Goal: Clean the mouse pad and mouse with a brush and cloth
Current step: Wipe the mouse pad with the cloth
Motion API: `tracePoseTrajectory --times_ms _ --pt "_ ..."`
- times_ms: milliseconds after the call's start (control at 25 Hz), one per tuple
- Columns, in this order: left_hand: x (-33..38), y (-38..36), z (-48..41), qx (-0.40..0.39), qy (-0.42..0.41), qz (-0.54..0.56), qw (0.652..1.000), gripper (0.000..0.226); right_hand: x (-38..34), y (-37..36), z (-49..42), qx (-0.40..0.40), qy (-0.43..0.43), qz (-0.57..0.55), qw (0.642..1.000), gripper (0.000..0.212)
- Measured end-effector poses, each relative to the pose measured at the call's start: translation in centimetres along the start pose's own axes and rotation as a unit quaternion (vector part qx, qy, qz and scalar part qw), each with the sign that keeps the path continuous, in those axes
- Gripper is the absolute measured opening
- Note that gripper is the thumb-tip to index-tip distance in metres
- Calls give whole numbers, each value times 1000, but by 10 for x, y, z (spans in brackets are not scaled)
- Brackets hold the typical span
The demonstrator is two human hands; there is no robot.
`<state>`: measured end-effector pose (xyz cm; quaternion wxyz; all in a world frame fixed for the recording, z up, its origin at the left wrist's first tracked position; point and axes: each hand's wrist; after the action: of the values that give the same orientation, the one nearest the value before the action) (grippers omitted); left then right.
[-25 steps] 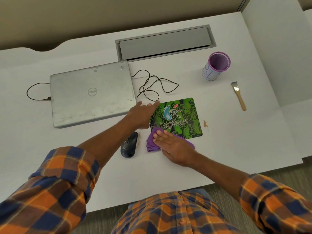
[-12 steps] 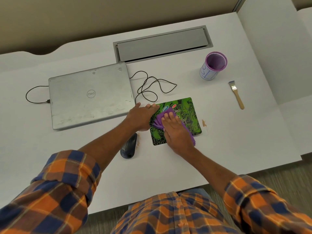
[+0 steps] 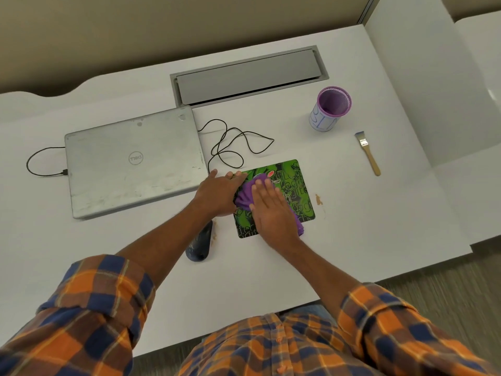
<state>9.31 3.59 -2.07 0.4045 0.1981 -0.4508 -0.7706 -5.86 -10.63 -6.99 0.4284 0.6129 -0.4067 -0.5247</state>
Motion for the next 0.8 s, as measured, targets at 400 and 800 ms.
tracePoseTrajectory --times_ms 400,800 --pt "-1 0 4 -17 31 44 998 91 26 4 -37 3 -190 30 981 59" --pt "-9 44 -12 -89 109 217 966 61 -13 -14 -29 20 129 -19 991 51"
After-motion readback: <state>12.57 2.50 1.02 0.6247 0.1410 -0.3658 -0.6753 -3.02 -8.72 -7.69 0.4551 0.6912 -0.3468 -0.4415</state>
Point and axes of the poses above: each hand's wrist, its own z-axis away from the middle knuckle, its own y-axis out of the back of the hand, x = y × z, and after that the axes turned 12 degrees about y, right-handed
